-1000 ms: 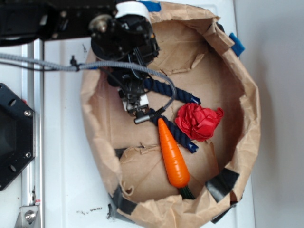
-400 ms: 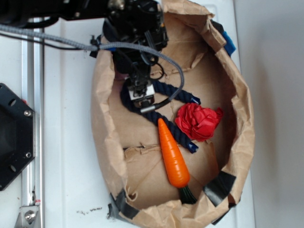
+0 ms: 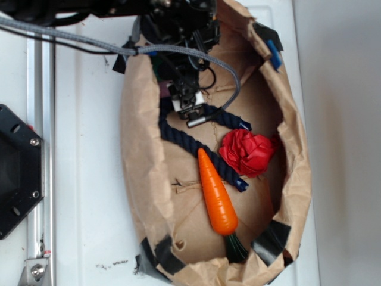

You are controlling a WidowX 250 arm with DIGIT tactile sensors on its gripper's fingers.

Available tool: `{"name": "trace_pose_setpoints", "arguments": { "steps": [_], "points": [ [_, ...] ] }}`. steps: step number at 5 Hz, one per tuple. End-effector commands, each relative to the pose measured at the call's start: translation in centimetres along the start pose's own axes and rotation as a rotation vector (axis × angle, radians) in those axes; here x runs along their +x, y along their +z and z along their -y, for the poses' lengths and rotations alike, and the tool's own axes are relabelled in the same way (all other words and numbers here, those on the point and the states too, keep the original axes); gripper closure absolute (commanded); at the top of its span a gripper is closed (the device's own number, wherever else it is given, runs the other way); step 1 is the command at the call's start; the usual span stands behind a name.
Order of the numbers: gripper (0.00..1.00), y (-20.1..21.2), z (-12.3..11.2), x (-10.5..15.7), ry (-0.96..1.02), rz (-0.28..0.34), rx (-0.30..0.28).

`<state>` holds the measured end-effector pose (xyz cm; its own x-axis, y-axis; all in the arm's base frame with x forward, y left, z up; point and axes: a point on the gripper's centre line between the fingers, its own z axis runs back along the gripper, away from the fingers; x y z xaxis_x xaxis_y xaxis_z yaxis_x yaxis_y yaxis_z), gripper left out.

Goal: Grab the green block.

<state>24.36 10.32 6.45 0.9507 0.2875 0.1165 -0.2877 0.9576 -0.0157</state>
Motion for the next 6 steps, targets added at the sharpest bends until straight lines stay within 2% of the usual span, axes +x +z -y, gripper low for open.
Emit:
{"name": "trace_pose_setpoints", "arguments": {
  "steps": [1,3,5,6],
  "points": [
    [0.0,0.9,-3.9,1.6,0.092,0.036,0.029],
    [0.0,-0.1,-5.1,1.4,0.157,-0.004,0.071],
    [0.0,-0.7,-5.5,1.4,0.189,-0.017,0.087],
    [0.0,-1.7,-5.3,0.8,0.229,-0.048,0.102]
  ]
}}
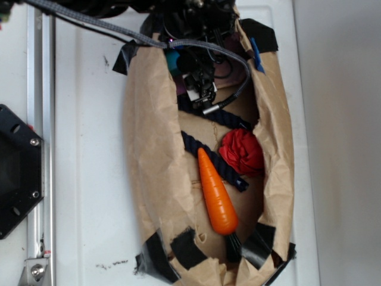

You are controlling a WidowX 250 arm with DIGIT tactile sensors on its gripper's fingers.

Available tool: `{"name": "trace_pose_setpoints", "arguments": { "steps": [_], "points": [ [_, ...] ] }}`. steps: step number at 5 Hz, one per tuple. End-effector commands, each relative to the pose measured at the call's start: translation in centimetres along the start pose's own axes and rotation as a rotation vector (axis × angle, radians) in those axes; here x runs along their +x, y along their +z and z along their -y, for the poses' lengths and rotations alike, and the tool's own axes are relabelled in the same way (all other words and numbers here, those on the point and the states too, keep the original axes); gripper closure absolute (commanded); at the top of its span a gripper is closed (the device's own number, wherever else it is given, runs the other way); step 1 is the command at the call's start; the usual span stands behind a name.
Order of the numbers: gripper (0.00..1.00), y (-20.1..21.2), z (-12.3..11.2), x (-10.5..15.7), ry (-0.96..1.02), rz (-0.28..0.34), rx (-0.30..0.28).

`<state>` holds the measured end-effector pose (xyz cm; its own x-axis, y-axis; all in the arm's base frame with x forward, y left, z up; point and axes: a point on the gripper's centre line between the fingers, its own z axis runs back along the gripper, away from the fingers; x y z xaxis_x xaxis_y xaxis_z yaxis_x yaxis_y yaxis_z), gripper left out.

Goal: Grab the green block.

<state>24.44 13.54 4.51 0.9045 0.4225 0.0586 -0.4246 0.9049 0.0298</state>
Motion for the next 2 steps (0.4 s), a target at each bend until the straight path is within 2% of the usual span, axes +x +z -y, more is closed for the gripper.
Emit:
{"name": "trace_pose_setpoints", "arguments": {
  "steps": [1,2],
  "points": [
    [0.0,-2.2,-1.0,-0.1,0.058,-0.022,0.047],
    [0.0,-3.3,-0.1,-0.2,0.019,-0.038,0.059]
  ]
}}
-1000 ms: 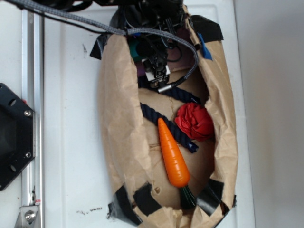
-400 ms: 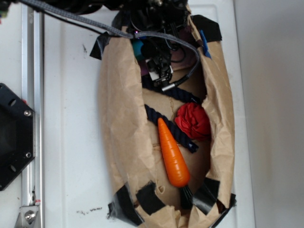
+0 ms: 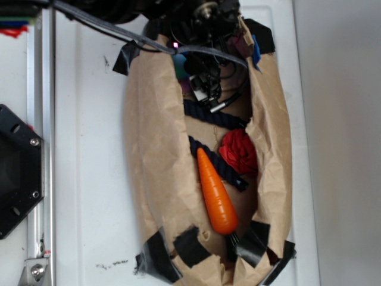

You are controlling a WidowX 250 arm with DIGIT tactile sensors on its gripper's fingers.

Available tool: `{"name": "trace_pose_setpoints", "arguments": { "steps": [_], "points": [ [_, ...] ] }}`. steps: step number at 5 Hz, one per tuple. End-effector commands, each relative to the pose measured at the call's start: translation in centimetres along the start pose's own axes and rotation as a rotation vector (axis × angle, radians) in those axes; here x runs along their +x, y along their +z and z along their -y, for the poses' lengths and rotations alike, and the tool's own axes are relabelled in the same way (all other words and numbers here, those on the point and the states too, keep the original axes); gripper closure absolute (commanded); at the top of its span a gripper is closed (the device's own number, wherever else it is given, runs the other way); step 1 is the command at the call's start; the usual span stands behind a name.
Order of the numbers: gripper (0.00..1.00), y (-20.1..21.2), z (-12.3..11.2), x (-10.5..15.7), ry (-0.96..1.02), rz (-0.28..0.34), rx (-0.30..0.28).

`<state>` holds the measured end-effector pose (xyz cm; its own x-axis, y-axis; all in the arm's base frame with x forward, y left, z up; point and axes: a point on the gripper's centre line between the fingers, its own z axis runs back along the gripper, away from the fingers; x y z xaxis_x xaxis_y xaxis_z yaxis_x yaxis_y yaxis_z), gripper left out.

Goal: Grab the green block.

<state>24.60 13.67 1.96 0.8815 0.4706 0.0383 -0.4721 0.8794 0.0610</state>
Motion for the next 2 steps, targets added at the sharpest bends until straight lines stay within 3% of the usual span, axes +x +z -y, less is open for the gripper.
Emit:
{"name": "trace_pose_setpoints", "arguments": {
  "steps": [1,2],
  "points": [
    [0.03,-0.44,0.02,0.19,-0.036,0.0,0.014],
    [1.0,-0.11,-0.13,0.04,-0.021,0.014,0.015]
  ]
}}
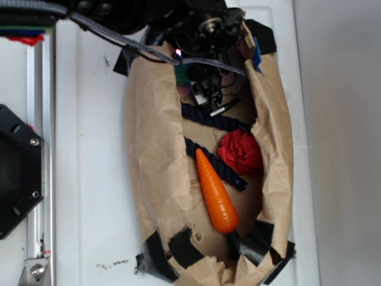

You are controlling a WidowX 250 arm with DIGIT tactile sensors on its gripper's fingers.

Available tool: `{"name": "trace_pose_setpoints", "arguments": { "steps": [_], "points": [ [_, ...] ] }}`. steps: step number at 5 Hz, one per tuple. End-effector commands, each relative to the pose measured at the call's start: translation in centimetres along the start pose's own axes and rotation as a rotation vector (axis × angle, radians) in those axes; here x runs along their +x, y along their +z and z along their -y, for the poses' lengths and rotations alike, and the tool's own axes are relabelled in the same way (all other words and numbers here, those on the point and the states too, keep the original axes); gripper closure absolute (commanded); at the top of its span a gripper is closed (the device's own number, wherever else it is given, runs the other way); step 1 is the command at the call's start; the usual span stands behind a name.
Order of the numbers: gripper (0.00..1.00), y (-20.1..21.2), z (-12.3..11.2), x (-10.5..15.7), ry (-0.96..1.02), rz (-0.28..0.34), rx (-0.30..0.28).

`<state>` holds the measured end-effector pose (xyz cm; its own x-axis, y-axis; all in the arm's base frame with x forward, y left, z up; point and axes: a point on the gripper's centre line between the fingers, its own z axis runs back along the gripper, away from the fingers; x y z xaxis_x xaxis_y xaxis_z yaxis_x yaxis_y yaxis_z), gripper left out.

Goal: Grab the green block.

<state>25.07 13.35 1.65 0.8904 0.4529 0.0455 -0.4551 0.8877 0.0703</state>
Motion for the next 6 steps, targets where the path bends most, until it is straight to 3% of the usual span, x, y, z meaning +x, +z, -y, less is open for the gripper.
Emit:
{"name": "trace_pose_setpoints", "arguments": {
  "steps": [1,4,5,6],
  "points": [
    [1.0,0.6,-0.6,-0.4,-0.008,0.021,0.002],
    [1.0,1.8,-0.1,-1.3,-0.013,0.046,-0.023],
    [1.0,6.2,2.5,1.0,-0.014,0.106,-0.112],
    [1.0,11.1,5.8,1.4,-0.055,0.185,-0.221]
  ]
}}
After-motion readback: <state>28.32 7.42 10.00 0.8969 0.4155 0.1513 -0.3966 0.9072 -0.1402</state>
